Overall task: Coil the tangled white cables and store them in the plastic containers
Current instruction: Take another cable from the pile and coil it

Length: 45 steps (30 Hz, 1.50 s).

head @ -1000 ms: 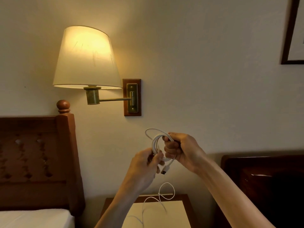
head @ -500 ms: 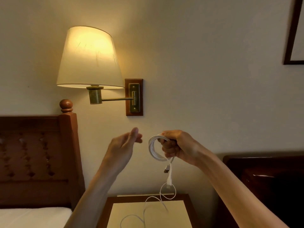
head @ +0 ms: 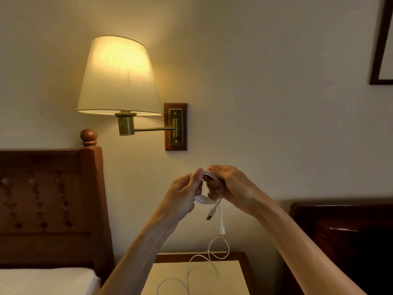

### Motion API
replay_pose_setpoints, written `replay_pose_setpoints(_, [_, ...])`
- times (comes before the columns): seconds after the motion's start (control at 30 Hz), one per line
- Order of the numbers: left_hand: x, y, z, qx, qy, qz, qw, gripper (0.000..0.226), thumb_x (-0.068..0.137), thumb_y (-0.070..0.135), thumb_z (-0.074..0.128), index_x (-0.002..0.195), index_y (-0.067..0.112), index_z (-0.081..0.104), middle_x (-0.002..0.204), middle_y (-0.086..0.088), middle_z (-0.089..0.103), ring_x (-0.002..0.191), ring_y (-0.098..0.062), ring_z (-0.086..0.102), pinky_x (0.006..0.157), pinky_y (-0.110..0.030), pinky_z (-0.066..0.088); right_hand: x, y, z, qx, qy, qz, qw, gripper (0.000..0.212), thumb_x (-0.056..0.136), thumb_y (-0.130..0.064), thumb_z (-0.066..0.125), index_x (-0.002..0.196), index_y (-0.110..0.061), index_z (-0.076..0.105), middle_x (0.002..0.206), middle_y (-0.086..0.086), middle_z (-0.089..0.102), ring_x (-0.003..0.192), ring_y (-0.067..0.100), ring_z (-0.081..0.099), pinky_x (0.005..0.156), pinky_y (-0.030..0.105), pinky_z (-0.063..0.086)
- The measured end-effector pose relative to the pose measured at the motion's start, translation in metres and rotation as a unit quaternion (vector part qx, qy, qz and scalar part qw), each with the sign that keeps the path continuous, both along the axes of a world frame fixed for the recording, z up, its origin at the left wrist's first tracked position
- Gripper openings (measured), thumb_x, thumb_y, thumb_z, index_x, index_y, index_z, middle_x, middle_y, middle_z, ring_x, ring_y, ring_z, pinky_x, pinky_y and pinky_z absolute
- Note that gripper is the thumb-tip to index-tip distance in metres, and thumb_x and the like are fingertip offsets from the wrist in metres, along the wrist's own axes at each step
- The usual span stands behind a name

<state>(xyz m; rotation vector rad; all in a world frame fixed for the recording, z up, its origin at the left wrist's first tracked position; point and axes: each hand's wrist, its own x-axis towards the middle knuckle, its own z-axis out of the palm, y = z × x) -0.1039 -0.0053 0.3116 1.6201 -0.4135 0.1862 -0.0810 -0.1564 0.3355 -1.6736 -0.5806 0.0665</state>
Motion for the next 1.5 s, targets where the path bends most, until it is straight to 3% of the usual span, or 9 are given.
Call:
replay_pose_setpoints(0.17, [0.006,0.007,-0.002,-0.032,-0.036,0.045,0.998,0.042,0.099,0.040,0.044,0.065,0.016,0.049,0.059,0.005,0.038,0.048,-0.008,0.030,0.046,-0.025,0.023,0.002,-0.009,-0.021,-0.104,-0.169,-0.161,0.967,0.021,0.099,-0.022,0.050,0.093,-0.018,0.070,0.083,-0.003,0.069,0.079,0.010,0.068,0.077,0.025,0.058])
replay_pose_setpoints(0.3, [0.014,0.010,-0.009,-0.010,-0.049,0.063,0.997,0.041,0.098,0.038,0.045,0.064,0.015,0.050,0.058,0.003,0.039,0.048,-0.007,0.031,0.047,-0.023,0.025,-0.004,-0.021,-0.026,-0.157,-0.198,-0.226,0.941,0.010,0.093,-0.024,0.063,0.088,-0.023,0.072,0.076,-0.012,0.068,0.071,-0.003,0.063,0.064,0.013,0.051])
replay_pose_setpoints(0.6, [0.024,0.000,-0.022,0.012,-0.070,0.080,0.994,0.041,0.099,0.034,0.042,0.073,0.009,0.060,0.055,0.005,0.041,0.046,-0.005,0.034,0.046,-0.018,0.028,-0.013,-0.005,-0.008,0.011,-0.143,-0.270,0.952,0.012,0.094,-0.015,0.061,0.091,-0.008,0.070,0.073,0.005,0.070,0.061,0.011,0.070,0.065,0.024,0.060])
replay_pose_setpoints(0.93, [0.013,0.010,-0.013,-0.082,-0.005,0.046,0.996,0.045,0.097,0.043,0.046,0.060,0.019,0.046,0.056,0.005,0.036,0.048,-0.010,0.030,0.046,-0.026,0.025,-0.013,0.015,-0.047,-0.059,-0.340,-0.304,0.888,0.008,0.080,-0.028,0.075,0.085,-0.024,0.071,0.097,-0.013,0.058,0.092,0.000,0.056,0.074,0.008,0.044])
replay_pose_setpoints(1.03, [0.011,0.008,-0.011,-0.107,0.009,0.031,0.994,0.045,0.098,0.043,0.045,0.059,0.020,0.041,0.055,0.008,0.033,0.047,-0.008,0.028,0.047,-0.027,0.021,-0.009,0.016,-0.052,0.018,-0.312,-0.233,0.921,0.011,0.084,-0.024,0.071,0.090,-0.015,0.067,0.111,-0.009,0.061,0.102,0.006,0.063,0.088,0.022,0.054])
replay_pose_setpoints(1.1, [0.011,0.007,-0.011,-0.111,0.012,0.027,0.993,0.045,0.098,0.042,0.045,0.059,0.020,0.040,0.054,0.008,0.034,0.046,-0.008,0.028,0.045,-0.025,0.022,-0.010,0.017,-0.054,0.079,-0.274,-0.197,0.938,0.016,0.085,-0.020,0.069,0.096,-0.012,0.059,0.109,-0.006,0.065,0.091,0.014,0.071,0.079,0.034,0.060])
replay_pose_setpoints(1.2, [0.011,0.007,-0.011,-0.127,0.022,0.018,0.992,0.043,0.098,0.041,0.045,0.061,0.019,0.040,0.054,0.008,0.034,0.044,-0.007,0.027,0.040,-0.020,0.024,-0.009,0.012,-0.051,0.136,-0.222,-0.153,0.953,0.032,0.085,-0.016,0.066,0.104,-0.016,0.041,0.106,0.002,0.065,0.081,0.021,0.074,0.072,0.030,0.060])
replay_pose_setpoints(1.37, [0.013,0.010,-0.009,-0.153,0.031,0.010,0.988,0.042,0.098,0.041,0.045,0.063,0.019,0.039,0.057,0.005,0.031,0.045,-0.008,0.024,0.039,-0.020,0.021,-0.003,0.000,-0.058,0.149,-0.145,-0.005,0.978,0.030,0.089,0.009,0.056,0.109,-0.008,0.042,0.109,0.016,0.067,0.104,0.028,0.067,0.087,0.036,0.056])
replay_pose_setpoints(1.5, [0.009,0.004,-0.013,-0.188,0.038,0.000,0.981,0.042,0.098,0.039,0.046,0.062,0.019,0.039,0.056,0.006,0.030,0.044,-0.008,0.024,0.038,-0.020,0.020,-0.001,0.005,-0.074,0.146,-0.149,-0.067,0.976,0.027,0.083,0.013,0.063,0.097,-0.003,0.048,0.091,0.009,0.069,0.090,0.029,0.068,0.077,0.040,0.058])
